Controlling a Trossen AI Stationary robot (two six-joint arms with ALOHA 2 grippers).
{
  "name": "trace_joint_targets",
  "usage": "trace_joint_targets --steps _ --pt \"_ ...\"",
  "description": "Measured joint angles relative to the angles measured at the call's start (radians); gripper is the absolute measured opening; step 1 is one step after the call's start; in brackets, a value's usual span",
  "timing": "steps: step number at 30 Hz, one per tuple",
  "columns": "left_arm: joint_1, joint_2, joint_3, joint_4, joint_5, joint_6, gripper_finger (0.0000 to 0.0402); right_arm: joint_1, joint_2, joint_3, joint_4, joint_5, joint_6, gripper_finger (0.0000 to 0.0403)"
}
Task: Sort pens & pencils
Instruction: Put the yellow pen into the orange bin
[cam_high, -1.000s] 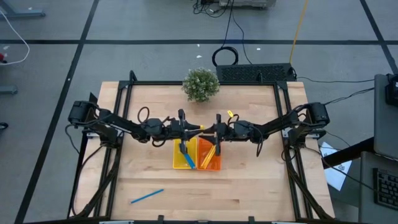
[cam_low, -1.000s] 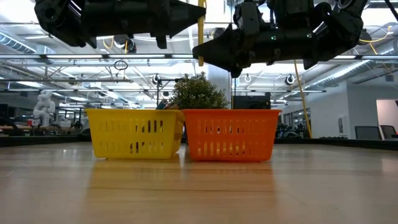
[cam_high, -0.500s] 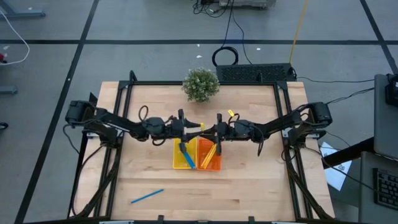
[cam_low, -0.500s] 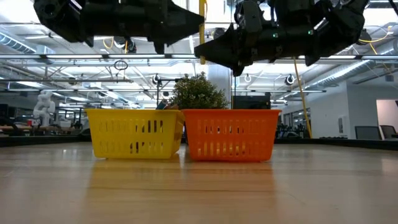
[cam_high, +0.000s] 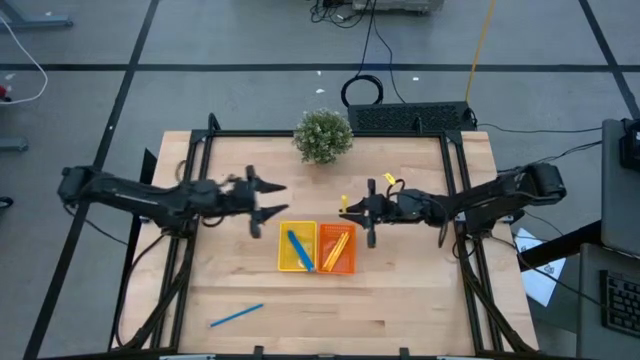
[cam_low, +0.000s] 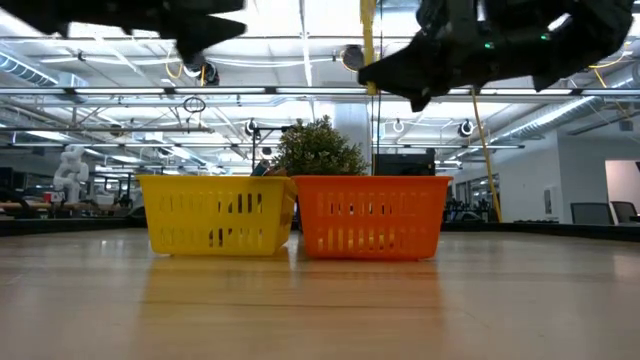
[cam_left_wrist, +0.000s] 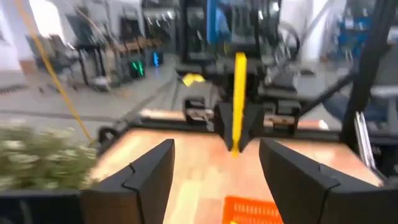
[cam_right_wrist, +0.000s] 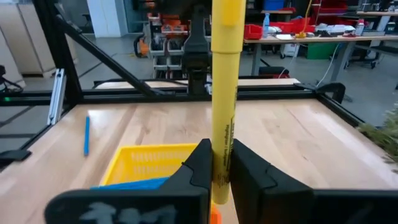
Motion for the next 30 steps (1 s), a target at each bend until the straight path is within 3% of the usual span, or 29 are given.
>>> trace_joint_targets --steps 6,10,30 --pt "-0.012 -0.24 -0.189 0.058 -0.026 0.002 0.0241 -0.001 -0.095 -0.076 0.005 0.002 -0.027 0.002" --pt "-0.014 -0.325 -0.267 0.056 -0.025 -0.003 0.0241 -0.001 -0.127 -0.102 0.008 0.003 -0.027 0.002" --pt "-0.013 -0.349 -0.285 0.072 -0.024 0.002 0.0241 -0.001 -0.117 -0.117 0.032 0.003 -0.031 0.002"
